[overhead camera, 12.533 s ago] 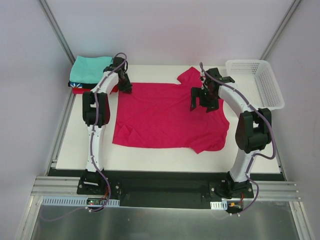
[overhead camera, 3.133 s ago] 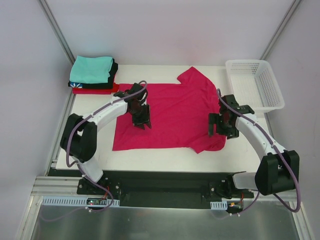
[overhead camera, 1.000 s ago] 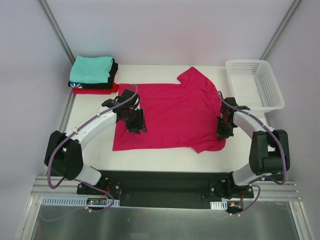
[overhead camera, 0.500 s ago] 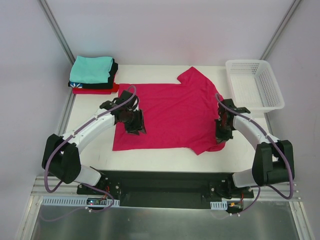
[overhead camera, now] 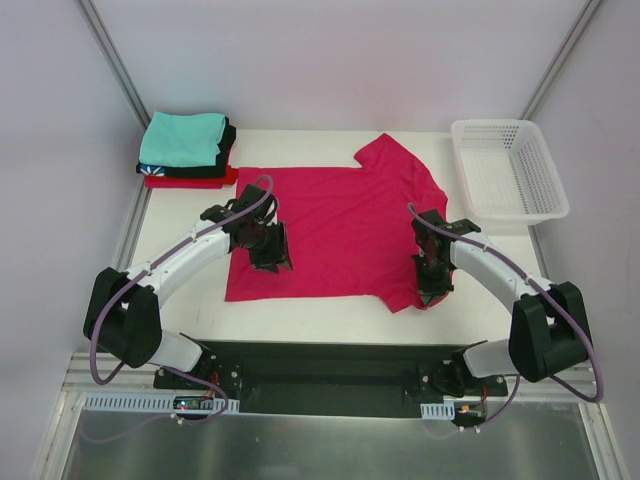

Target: Fold and stack the t-shirts

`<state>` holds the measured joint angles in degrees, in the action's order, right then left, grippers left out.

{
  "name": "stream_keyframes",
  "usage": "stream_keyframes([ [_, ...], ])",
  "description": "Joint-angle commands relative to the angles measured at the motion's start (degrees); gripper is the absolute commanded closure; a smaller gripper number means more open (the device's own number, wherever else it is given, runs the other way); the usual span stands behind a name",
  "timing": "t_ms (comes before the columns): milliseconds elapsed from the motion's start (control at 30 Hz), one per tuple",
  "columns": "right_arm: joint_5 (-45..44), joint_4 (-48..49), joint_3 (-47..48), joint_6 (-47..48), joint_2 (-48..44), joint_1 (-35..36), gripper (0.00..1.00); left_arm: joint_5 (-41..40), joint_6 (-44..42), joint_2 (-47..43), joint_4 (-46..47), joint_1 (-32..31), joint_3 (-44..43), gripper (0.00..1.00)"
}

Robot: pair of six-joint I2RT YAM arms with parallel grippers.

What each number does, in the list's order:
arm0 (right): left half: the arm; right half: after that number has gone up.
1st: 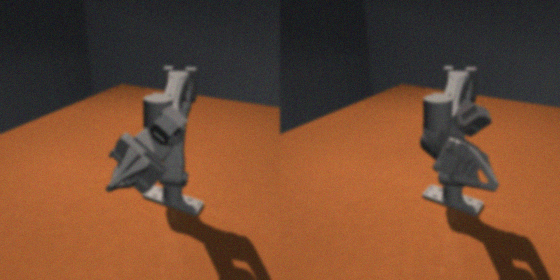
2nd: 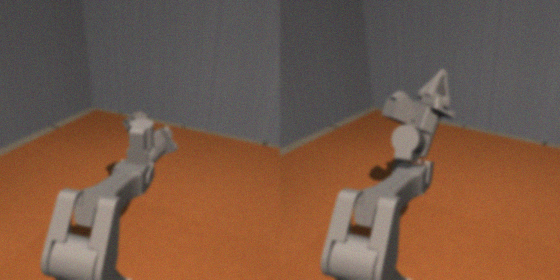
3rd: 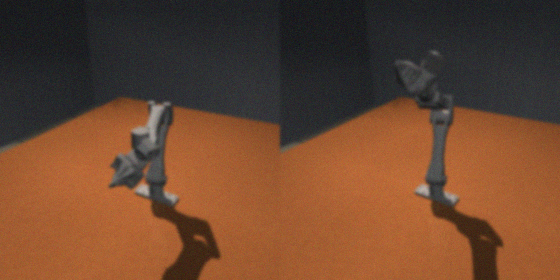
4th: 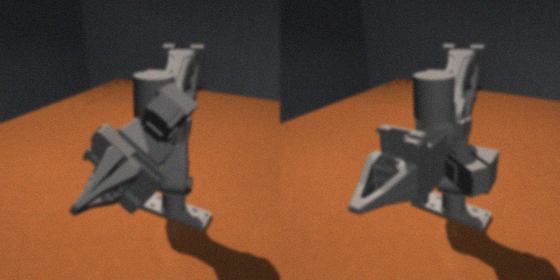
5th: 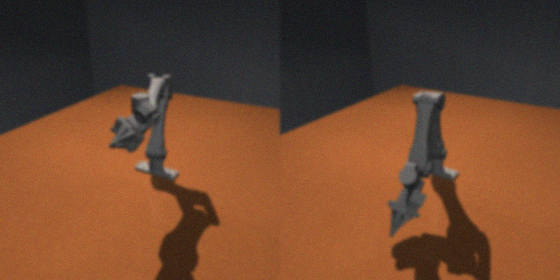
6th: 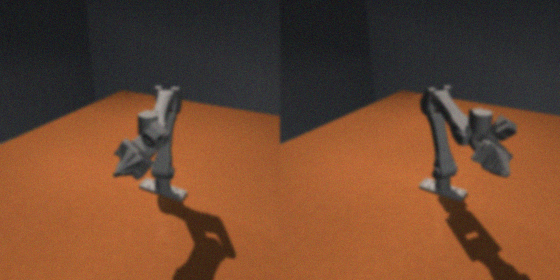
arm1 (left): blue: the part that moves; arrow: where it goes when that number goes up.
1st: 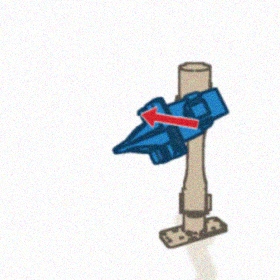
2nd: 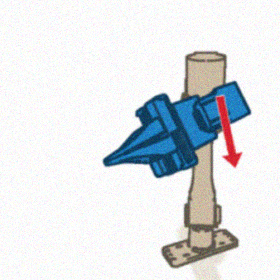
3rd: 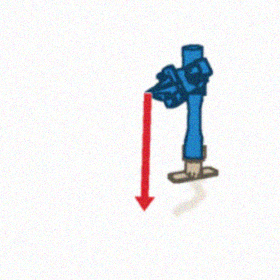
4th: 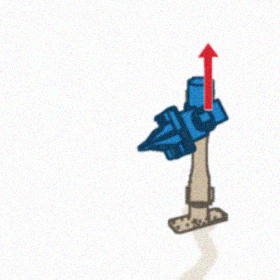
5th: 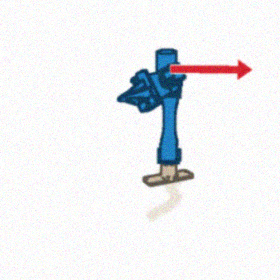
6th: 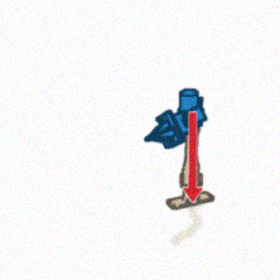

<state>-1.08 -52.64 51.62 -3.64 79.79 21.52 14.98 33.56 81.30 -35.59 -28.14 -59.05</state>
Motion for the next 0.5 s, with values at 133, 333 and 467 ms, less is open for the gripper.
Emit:
stream_keyframes([
  [133,-1.99,-10.36,1.73,-3.48,-4.2,5.2,0.99,1.36,0.1,-2.81,1.49,-0.25,1.21,0.59],
  [333,-2.61,-14.32,0.77,-4.71,-6.57,9.41,0.99,1.89,0.36,-2.9,2.19,-0.25,1.3,0.59],
  [467,-2.26,-15.3,-0.37,-6.72,-7.89,12.14,0.99,1.8,0.54,-3.34,2.28,-0.25,1.3,0.59],
])
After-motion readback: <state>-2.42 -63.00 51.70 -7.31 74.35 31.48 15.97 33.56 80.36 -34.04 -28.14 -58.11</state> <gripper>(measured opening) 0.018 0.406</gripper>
